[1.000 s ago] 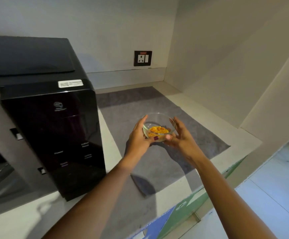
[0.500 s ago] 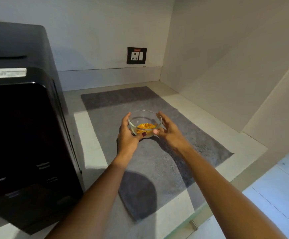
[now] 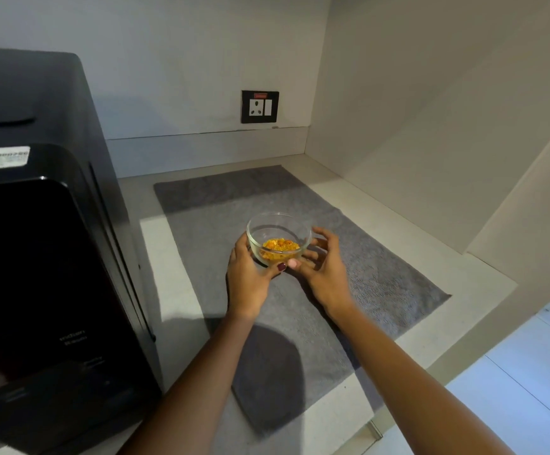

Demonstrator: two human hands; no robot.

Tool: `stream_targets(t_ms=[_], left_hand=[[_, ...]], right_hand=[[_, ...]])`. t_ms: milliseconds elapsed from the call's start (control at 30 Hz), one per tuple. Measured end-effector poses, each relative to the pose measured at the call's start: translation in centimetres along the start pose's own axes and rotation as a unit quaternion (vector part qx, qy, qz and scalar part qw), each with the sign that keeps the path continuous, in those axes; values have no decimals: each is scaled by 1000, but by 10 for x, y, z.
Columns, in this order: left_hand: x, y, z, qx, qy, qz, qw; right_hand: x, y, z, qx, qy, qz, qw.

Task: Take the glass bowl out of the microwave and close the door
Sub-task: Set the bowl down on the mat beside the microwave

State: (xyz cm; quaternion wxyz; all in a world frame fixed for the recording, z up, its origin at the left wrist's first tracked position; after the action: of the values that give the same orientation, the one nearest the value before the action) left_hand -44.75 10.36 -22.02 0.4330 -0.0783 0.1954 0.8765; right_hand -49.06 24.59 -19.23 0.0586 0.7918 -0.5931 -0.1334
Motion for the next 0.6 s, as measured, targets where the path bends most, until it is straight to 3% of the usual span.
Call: stream_targets(t_ms=[267,600], left_hand=[[3,-3,6,17,72,25,997],[5,-5,11,-10,147,-8,989]], right_hand=[[3,0,1,-93,-115,-2,989],[4,0,3,-71,-126,-15,989]])
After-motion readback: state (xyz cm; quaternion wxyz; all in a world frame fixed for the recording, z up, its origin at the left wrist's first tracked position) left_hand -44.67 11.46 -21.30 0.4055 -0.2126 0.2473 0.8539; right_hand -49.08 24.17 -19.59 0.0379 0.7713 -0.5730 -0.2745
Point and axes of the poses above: each hand's wrist, its own y-axis towards the middle knuckle, its own x-axis out of the palm, z = x × y, the point moved 2 cm from there along y, towards the middle knuckle, and after that the axes turned 2 degrees about y, right-handed, at the moved point
